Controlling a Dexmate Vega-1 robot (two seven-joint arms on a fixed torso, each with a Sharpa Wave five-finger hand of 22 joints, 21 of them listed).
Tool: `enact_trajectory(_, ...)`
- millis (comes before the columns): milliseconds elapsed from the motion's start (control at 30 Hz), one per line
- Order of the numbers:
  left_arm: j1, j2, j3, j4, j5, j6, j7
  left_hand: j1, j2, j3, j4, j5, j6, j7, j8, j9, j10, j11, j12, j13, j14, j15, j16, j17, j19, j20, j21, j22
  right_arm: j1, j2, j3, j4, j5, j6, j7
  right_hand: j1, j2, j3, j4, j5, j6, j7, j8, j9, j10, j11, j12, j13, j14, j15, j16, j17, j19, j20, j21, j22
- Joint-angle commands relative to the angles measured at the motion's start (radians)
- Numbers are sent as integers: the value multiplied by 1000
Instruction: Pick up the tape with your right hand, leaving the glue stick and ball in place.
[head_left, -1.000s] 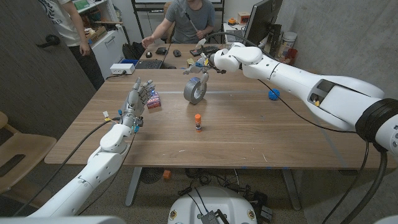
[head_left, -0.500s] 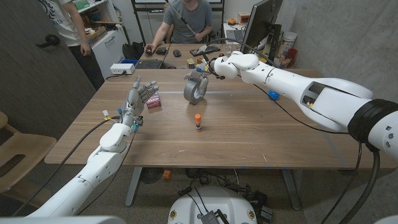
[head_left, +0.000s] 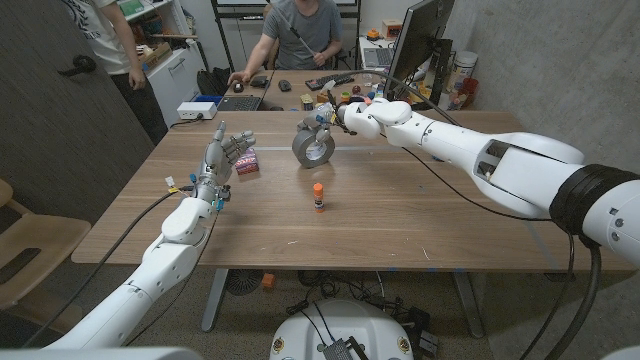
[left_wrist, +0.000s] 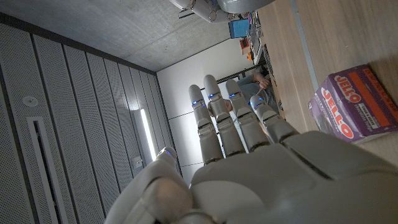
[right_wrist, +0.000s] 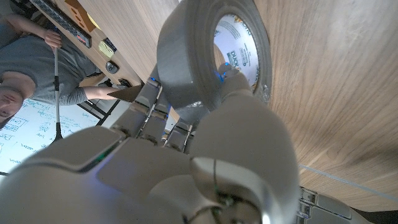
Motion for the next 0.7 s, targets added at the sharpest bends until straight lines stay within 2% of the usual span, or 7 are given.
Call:
enact_trajectory(33, -24, -11, 13, 24, -7, 5, -16, -1, -5, -5, -4, 5, -78, -17, -39, 0, -61, -1, -5, 9, -49, -45, -31, -2, 7, -2, -3, 3, -9, -14, 11, 28, 74, 34, -48, 97, 72, 56, 2, -81, 151, -31, -1, 52, 155, -45, -31, 78, 172, -220, -44, 283, -74, -157, 323, 81)
enact_trajectory(100, -28, -13, 16, 27, -8, 8, -18, -5, -5, -7, -1, 5, -118, -25, -62, -4, -100, 5, -19, 4, -66, -42, -44, -6, 4, -1, -3, 3, -7, -27, 22, 13, 92, 41, -31, 123, 71, 49, 8, -139, 206, -31, -34, 9, 198, -42, -58, 62, 242, -219, -61, 294, -102, -157, 440, 80)
enact_trajectory(167, -34, -15, 18, 32, -9, 9, -22, -13, -3, -12, 5, 5, -177, -28, -97, -9, -158, 3, -44, -8, -98, -37, -62, -11, 1, -1, 0, 3, -9, -46, 33, -18, 99, 34, -16, 141, 86, 38, 15, -208, 270, -33, -41, -22, 259, -43, -78, 34, 274, -219, -75, 287, -124, -157, 510, 65)
enact_trajectory(267, -39, -17, 21, 37, -10, 8, -26, -15, -3, -14, 7, 5, -209, -30, -110, -9, -196, 4, -63, -14, -119, -29, -71, -14, -1, -1, -1, 3, -14, -65, 45, -55, 101, 19, 1, 159, 87, 23, 17, -270, 337, -31, -29, -48, 306, -45, -92, 4, 318, -218, -76, 259, -106, -157, 541, 39)
enact_trajectory(300, -44, -19, 24, 40, -11, 10, -30, -17, -3, -15, 8, 6, -240, -26, -120, -9, -234, 3, -82, -19, -136, -28, -75, -15, -8, -1, -2, 3, -11, -79, 55, -76, 109, 20, 20, 151, 90, 12, 32, -297, 357, -32, -24, -57, 328, -46, -95, -8, 329, -217, -79, 243, -98, -151, 542, 24)
enact_trajectory(467, -58, -22, 34, 51, -12, 10, -47, -17, -3, -19, 8, 6, -300, -21, -126, -6, -302, 15, -122, -27, -180, -16, -83, -17, -6, -4, 1, 3, -10, -133, 87, -189, 87, -31, 64, 170, 101, 10, 37, -336, 412, -29, -9, -75, 371, -43, -108, -38, 358, -217, -78, 223, -83, -158, 541, -2)
enact_trajectory(700, -73, -22, 50, 61, -8, 13, -70, -17, -3, -19, 8, 6, -295, -14, -119, -4, -298, 16, -124, -28, -184, -17, -81, -17, -10, -3, 0, 3, 5, -207, 152, -361, 53, -101, 161, 179, 97, 6, 36, -351, 419, -10, -9, -85, 389, -42, -115, -54, 371, -217, -78, 212, -58, -158, 548, -14)
